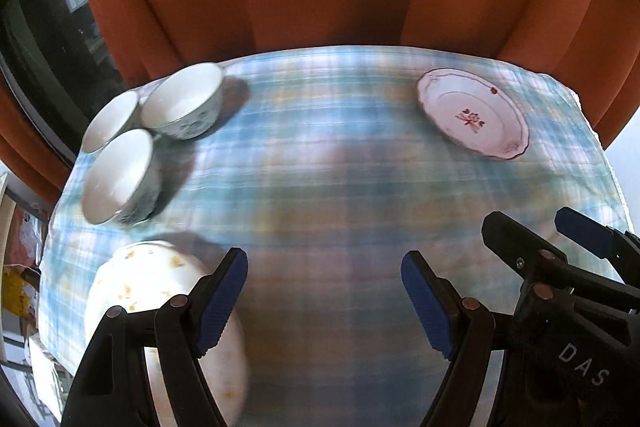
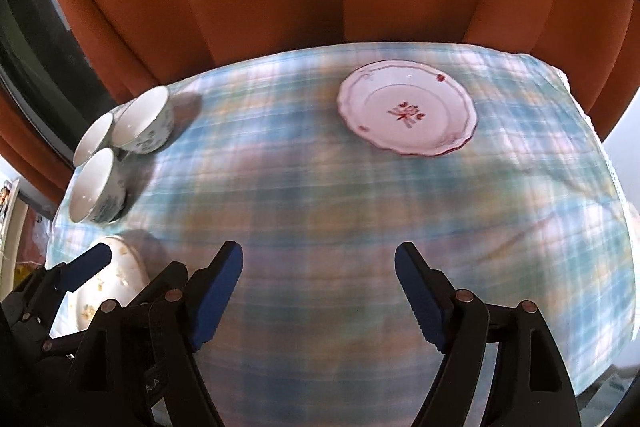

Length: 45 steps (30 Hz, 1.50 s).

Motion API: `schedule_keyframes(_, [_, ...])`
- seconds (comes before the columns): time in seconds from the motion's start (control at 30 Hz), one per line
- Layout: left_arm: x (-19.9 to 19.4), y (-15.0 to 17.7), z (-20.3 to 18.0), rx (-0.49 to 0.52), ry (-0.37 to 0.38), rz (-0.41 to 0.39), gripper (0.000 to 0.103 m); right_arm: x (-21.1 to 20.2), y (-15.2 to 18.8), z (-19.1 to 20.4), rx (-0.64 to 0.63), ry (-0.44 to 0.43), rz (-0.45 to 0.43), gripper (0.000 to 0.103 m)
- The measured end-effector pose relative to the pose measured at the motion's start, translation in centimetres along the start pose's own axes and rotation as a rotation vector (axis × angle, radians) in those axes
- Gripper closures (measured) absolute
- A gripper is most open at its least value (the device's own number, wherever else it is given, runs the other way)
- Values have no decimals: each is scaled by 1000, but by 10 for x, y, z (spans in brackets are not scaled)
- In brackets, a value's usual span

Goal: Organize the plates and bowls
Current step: 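Move both grippers to the small red-patterned plate, then close both grippers on the rim of the small red-patterned plate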

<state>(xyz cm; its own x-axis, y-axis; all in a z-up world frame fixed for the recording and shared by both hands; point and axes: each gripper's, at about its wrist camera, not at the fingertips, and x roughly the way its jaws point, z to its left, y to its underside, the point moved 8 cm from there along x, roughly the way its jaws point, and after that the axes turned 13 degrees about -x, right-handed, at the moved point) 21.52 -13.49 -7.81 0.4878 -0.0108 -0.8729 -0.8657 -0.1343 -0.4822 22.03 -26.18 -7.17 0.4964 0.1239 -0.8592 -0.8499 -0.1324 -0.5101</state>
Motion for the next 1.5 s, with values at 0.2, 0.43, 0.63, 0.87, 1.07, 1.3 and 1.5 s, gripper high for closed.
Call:
schedule_keyframes(0.2, [11,-14,-54,-32,1,-56,22,7,-14,-54,-19,-13,-25,22])
schedule_keyframes(0.43, [33,-41,-106,-44,-1,-91,29,19,-39,-109,-12,37,-61,22])
schedule_keyframes(0.63, [67,-67,-128,-20,-49,-88,29,49,-60,-143,23,41,-60,22])
schedule_keyframes(0.87, [115,-91,-140,-74,-72,-49,32,93,-89,-174,18,98,-81,36])
schedule_keyframes(1.07, [149,-100,-152,-90,-75,-17,35,134,-95,-193,51,82,-30,36])
schedule_keyframes(1.3, [171,-101,-158,-88,-68,16,45,163,-98,-202,58,72,14,37])
schedule_keyframes(1.5, [173,-106,-161,-94,-66,15,52,178,-95,-198,46,62,44,56])
